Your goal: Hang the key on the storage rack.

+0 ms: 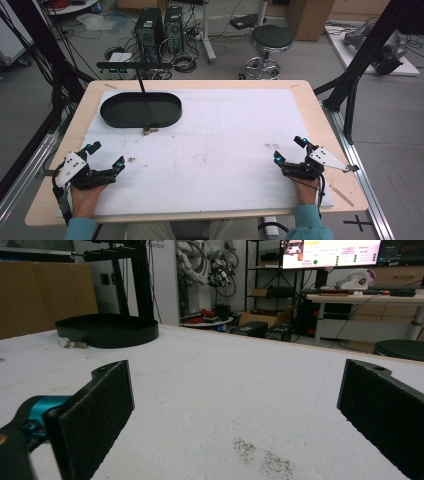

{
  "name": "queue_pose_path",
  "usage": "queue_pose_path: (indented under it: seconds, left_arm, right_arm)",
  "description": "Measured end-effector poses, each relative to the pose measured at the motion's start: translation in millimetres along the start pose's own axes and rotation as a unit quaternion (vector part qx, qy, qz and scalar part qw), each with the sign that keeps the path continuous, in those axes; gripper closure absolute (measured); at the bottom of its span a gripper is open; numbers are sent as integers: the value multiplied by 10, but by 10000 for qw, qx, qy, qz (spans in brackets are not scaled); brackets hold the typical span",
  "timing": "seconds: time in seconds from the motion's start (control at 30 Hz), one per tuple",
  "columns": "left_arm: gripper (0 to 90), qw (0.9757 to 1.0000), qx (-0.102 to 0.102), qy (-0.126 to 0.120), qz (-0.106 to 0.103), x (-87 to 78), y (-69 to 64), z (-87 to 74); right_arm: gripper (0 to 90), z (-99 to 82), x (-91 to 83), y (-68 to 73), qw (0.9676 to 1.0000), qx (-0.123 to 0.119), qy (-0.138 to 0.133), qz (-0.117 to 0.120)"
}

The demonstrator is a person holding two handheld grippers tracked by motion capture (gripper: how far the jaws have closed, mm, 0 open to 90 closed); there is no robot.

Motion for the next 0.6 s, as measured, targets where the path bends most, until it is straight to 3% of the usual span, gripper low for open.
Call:
queue_pose_path:
  seconds: [0.23, 0.43, 0.53, 0.6]
  left_arm:
    - [17, 9995, -233, 133, 169, 37, 58, 12]
    - [17, 9990, -83, 382, 229, 199, 108, 229]
    - [17, 9975, 99, 696, 110, 335, 146, 401]
    - [17, 9949, 208, 982, -31, 443, 166, 519]
  right_arm:
    - [8, 1, 3, 9, 10000, -64, 11, -5]
    - [8, 1, 2, 3, 10000, -32, 9, -6]
    - [7, 1, 2, 3, 10000, -42, 1, -16]
    - [8, 0, 4, 4, 10000, -60, -5, -14]
Point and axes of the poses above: each handheld gripper's, and its own axes: x roughly forward along the jaws, z roughly out of its top, y roughly to its left, the point moved 1 cm from there along x, roughly forward along the jaws, and after that the axes turned 12 degrees about -y, right-handed, at the moved point
